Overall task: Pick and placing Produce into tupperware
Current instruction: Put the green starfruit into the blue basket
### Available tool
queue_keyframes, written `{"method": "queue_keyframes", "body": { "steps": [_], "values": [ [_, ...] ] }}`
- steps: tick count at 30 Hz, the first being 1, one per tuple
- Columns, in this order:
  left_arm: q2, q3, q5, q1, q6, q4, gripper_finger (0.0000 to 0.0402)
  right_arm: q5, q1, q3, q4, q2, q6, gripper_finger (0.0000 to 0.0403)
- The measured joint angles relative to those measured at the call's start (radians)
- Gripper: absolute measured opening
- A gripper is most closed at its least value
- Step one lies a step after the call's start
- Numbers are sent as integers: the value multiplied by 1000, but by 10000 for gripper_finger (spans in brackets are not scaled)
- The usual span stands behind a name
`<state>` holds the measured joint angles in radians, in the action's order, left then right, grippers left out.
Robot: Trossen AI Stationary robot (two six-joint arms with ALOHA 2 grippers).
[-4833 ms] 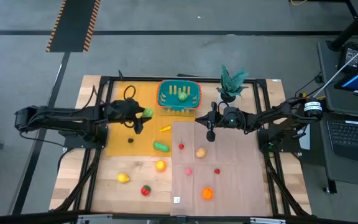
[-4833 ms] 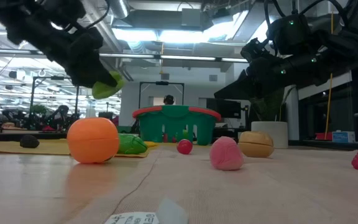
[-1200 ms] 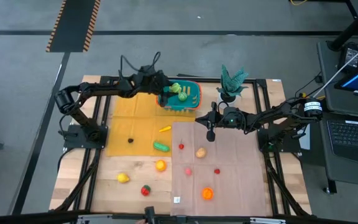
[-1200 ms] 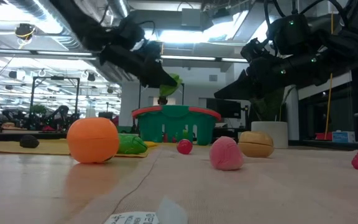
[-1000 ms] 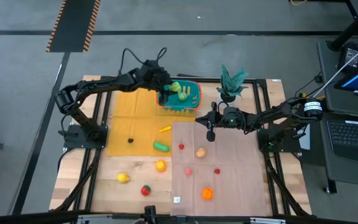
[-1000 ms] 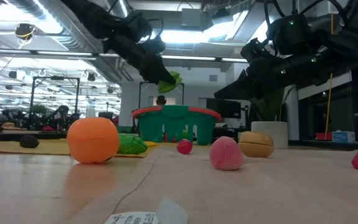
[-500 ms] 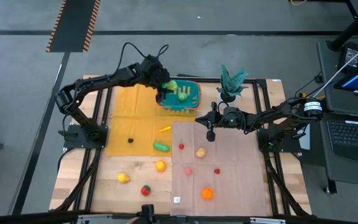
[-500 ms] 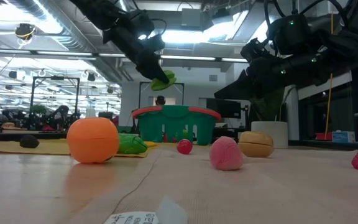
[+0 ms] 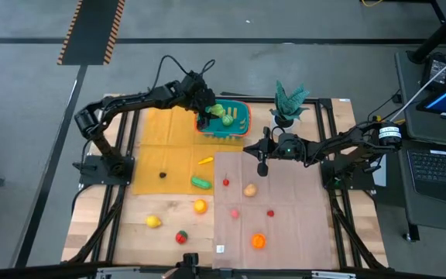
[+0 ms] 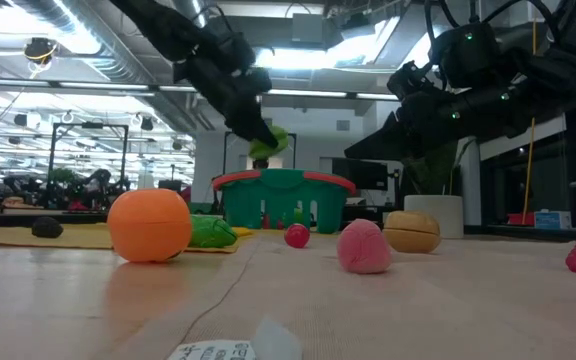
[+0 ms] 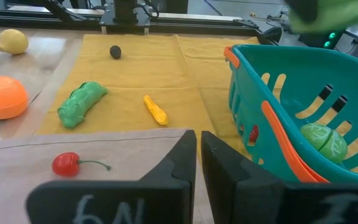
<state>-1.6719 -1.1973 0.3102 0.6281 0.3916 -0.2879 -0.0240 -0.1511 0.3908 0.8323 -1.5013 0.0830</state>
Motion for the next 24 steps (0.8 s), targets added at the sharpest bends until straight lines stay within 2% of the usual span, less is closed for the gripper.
{"method": "queue_keyframes", "body": {
  "steps": [8, 13, 24],
  "values": [
    [-80, 0, 2, 0, 12, 16, 218, 0, 0, 0, 0, 0, 1, 28],
    [-118, 0, 46, 2, 13, 44, 218, 0, 0, 0, 0, 0, 2, 28],
    [-150, 1, 23, 6, 31, 41, 218, 0, 0, 0, 0, 0, 2, 28]
  ]
}}
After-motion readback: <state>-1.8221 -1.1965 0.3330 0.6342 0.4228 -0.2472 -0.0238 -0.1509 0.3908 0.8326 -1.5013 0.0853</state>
